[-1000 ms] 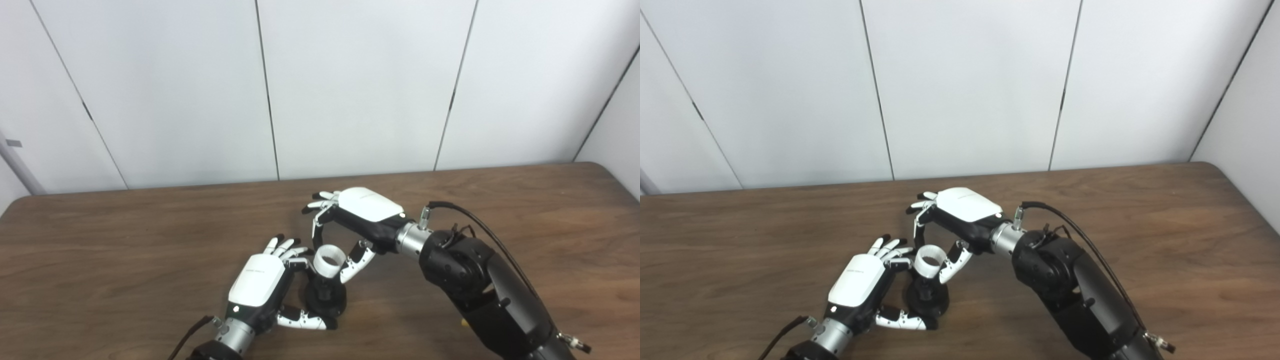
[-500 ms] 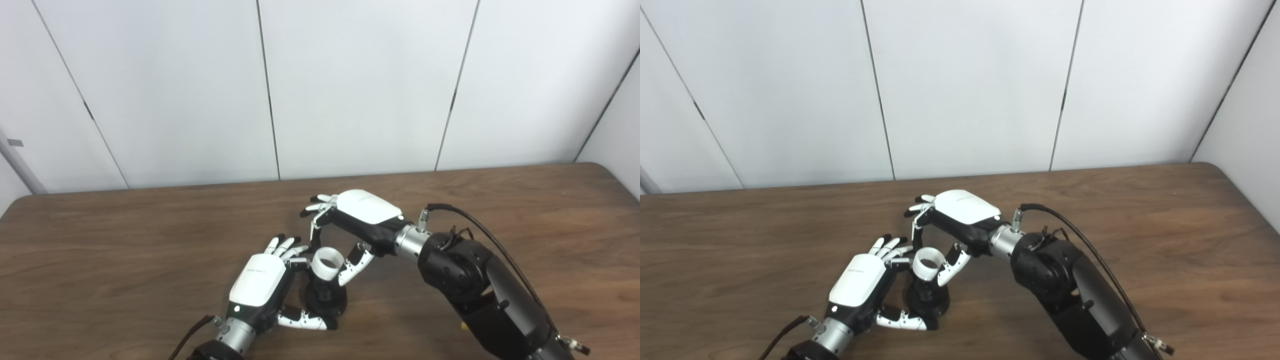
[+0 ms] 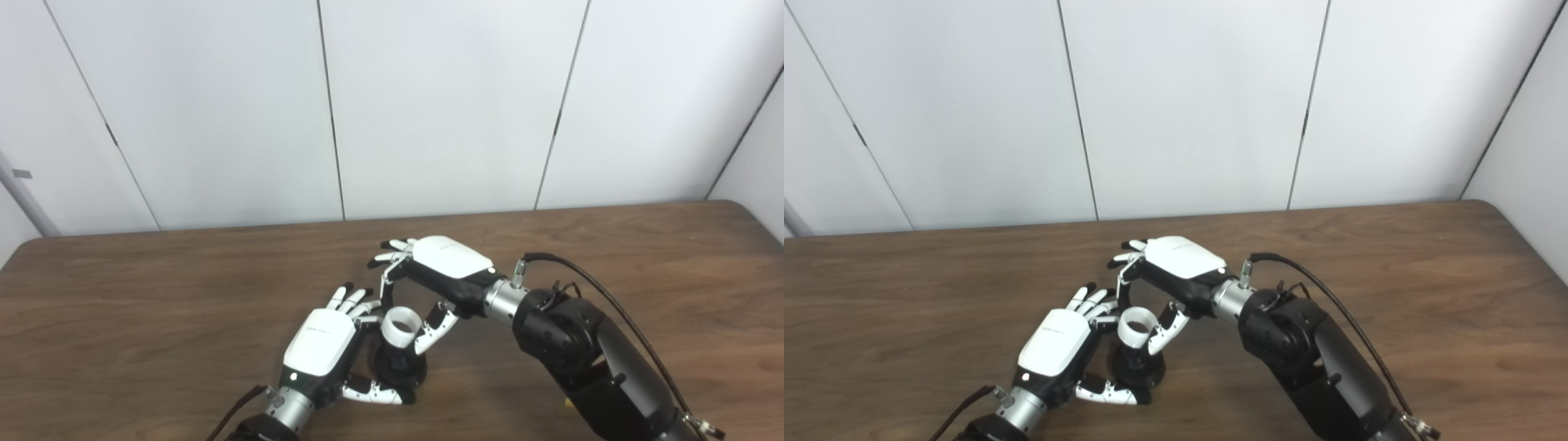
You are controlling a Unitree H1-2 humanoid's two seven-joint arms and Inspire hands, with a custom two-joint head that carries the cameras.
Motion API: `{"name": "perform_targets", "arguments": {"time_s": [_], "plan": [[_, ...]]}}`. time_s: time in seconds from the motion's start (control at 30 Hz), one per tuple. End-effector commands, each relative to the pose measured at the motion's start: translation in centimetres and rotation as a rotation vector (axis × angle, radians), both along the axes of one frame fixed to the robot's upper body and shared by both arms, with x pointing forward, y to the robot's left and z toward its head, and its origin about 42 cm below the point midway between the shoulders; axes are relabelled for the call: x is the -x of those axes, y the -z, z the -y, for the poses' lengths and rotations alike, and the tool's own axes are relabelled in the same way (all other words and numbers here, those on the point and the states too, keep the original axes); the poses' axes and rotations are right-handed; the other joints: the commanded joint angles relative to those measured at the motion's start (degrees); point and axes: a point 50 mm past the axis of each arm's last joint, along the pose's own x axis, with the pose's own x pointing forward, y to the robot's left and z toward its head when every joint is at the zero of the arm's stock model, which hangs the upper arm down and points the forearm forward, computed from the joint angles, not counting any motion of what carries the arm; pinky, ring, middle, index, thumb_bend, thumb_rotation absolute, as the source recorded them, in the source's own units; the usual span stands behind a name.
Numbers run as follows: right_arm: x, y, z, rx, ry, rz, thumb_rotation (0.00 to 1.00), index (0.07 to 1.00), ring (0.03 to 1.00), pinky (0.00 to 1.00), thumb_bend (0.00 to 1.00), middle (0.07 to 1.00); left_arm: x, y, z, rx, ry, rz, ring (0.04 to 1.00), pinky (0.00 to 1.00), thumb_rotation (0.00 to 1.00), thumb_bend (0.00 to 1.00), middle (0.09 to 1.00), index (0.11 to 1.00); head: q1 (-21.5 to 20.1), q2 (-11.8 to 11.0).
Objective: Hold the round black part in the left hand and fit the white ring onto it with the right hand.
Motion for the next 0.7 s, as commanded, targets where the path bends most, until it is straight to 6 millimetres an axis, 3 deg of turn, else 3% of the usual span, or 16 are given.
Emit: {"name": "perform_targets", "arguments": {"time_s": [0.0,0.67], "plan": [[0.23,-1.2,-0.58,-0.004,-0.034,0.035,0.13,0.475,0.979,1.0,0.52,0.882,2.09,3.92,-0.45,-0.143,0.045,-0.133,0.934,1.0,0.05,0.52,0.83,0.479,-0.05,-0.05],[1.01,-0.28,-0.36,-0.015,-0.022,-0.012,0.13,0.475,0.976,1.0,0.52,0.883,1.65,3.89,-0.53,-0.168,0.049,-0.132,0.936,1.0,0.05,0.52,0.831,0.48,-0.83,0.9]]}}
